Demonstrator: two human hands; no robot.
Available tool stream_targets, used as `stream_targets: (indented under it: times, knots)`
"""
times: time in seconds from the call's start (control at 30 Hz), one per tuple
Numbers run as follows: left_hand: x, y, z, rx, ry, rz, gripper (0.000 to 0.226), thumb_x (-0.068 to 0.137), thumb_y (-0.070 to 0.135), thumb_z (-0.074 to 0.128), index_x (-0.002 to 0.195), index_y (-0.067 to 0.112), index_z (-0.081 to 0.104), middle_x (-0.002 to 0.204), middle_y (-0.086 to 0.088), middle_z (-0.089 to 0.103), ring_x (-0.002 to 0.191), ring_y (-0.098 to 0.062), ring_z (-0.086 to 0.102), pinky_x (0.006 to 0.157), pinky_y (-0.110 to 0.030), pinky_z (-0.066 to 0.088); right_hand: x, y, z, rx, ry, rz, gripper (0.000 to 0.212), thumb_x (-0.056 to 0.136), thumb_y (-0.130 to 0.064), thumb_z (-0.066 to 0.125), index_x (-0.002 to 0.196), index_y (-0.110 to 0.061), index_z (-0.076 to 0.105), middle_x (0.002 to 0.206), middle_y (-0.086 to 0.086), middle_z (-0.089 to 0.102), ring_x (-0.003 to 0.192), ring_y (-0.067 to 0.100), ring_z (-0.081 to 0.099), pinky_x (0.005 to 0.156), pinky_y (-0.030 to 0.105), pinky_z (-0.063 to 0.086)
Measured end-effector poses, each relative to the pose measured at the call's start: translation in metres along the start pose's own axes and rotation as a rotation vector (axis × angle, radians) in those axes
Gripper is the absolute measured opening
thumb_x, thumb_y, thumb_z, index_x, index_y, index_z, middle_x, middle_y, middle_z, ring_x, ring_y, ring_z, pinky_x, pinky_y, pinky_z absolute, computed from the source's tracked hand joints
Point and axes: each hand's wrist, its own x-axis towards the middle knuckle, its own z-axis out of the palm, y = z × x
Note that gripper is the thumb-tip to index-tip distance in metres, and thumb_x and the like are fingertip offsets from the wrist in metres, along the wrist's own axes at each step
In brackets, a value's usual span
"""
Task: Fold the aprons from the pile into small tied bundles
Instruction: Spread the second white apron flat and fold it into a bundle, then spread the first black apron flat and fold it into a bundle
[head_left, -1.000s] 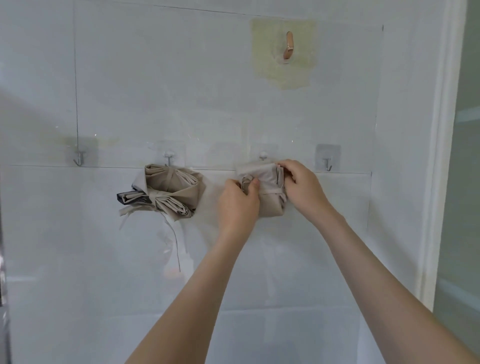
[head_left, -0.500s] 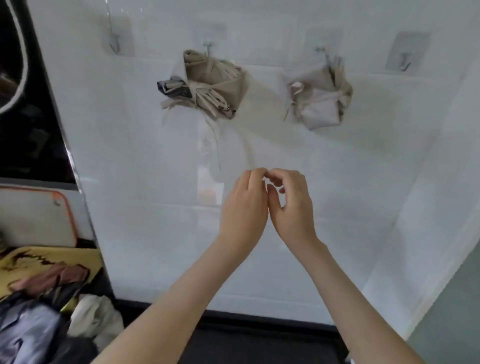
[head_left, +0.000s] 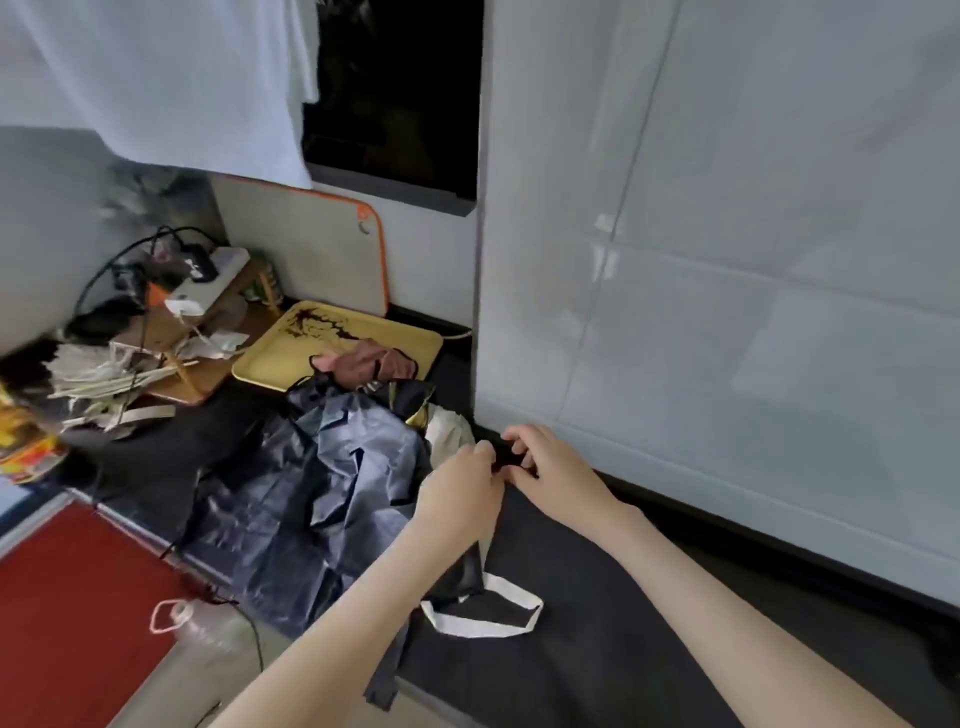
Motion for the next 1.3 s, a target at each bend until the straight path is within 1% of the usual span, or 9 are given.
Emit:
stream_targets:
  times: [0.23,0.43,0.6,0.67,0.77,0.87,0.93,1.1,1.3]
  knots:
    - [-0.002,-0.169,-0.004,-0.115,-0.044,-0.093,0.059,0.089,0.003,0.047,0.141,0.029,0.037,0.127,-0.002,0.045,0.115,-0.025,0.049,0.083,-0.030,0.049,0.097,-0.058,0.123,-0.108,-0.144,0.222,0.092,0.075,-0.060,0.068,0.144,-0.014,0.027,0.150,0.006,0.027,0.137,0.026,0.031,0.107,0.036,0.035]
    - [0.011,-0.194,-0.008,-0.036,-0.171,0.015,0.077,0.090,-0.005,0.046,0.150,0.034,0.019,0.157,-0.009,0.009,0.140,-0.030,0.022,0.106,-0.037,0.038,0.115,-0.061,0.145,-0.205,0.083,0.218,0.018,0.097,-0.027,0.052,0.112,-0.019,0.052,0.113,0.002,0.058,0.101,0.019,0.053,0.080,0.025,0.040]
    - [0.023,-0.183,-0.016,0.143,-0.052,0.104,0.074,0.088,0.035,0.065,0.150,0.032,0.024,0.158,-0.018,0.005,0.139,-0.038,0.021,0.113,-0.051,0.018,0.103,-0.074,0.114,-0.004,0.074,0.134,0.007,0.101,-0.024,0.044,0.100,-0.017,0.046,0.080,-0.004,0.053,0.061,0.004,0.051,0.052,0.018,0.040]
    - [0.031,-0.177,-0.023,0.102,0.153,0.218,0.063,0.070,0.040,0.081,0.125,0.022,0.057,0.146,-0.018,0.039,0.129,-0.040,0.043,0.106,-0.056,0.029,0.093,-0.083,0.093,0.063,0.100,0.091,0.008,0.102,-0.024,0.042,0.100,-0.017,0.045,0.073,-0.010,0.050,0.056,-0.001,0.050,0.052,0.017,0.038]
    - [0.038,-0.155,-0.037,0.109,0.392,0.451,0.027,0.074,0.040,0.069,0.090,0.018,0.069,0.099,-0.001,0.071,0.104,-0.022,0.066,0.103,-0.046,0.031,0.068,-0.087,0.061,0.151,0.178,0.093,0.004,0.102,-0.025,0.043,0.101,-0.022,0.046,0.081,-0.012,0.054,0.067,-0.009,0.051,0.064,0.012,0.041]
    - [0.030,-0.121,-0.053,0.045,0.309,0.475,0.035,0.090,0.043,0.046,0.082,0.012,0.061,0.067,-0.001,0.066,0.069,-0.024,0.067,0.079,-0.036,0.040,0.043,-0.081,0.034,0.235,0.187,0.151,0.023,0.097,-0.029,0.054,0.118,-0.026,0.045,0.104,-0.015,0.053,0.092,-0.011,0.048,0.086,0.015,0.038]
    - [0.019,-0.097,-0.060,-0.002,0.213,0.404,0.037,0.098,0.045,0.041,0.097,0.012,0.056,0.076,-0.006,0.066,0.073,-0.030,0.064,0.059,-0.034,0.037,0.023,-0.066,0.021,0.151,0.256,0.193,0.047,0.091,-0.035,0.062,0.132,-0.025,0.042,0.114,-0.012,0.051,0.108,0.004,0.048,0.097,0.023,0.033]
    - [-0.030,-0.034,-0.074,-0.165,0.364,0.333,0.038,0.101,0.046,0.035,0.099,0.013,0.053,0.074,-0.009,0.065,0.070,-0.033,0.063,0.056,-0.034,0.042,-0.056,-0.031,-0.004,0.298,0.559,0.447,0.072,0.084,-0.043,0.069,0.140,-0.015,0.035,0.130,0.003,0.047,0.122,0.020,0.046,0.104,0.041,0.039]
    - [-0.131,0.055,-0.090,-0.420,0.404,0.277,0.032,0.101,0.036,0.042,0.089,0.007,0.049,0.057,0.003,0.042,0.065,-0.029,0.049,0.061,-0.040,0.041,-0.174,-0.007,-0.011,1.056,0.200,0.775,0.057,0.081,-0.065,0.060,0.119,-0.023,0.060,0.116,-0.001,0.064,0.105,0.022,0.061,0.093,0.041,0.050]
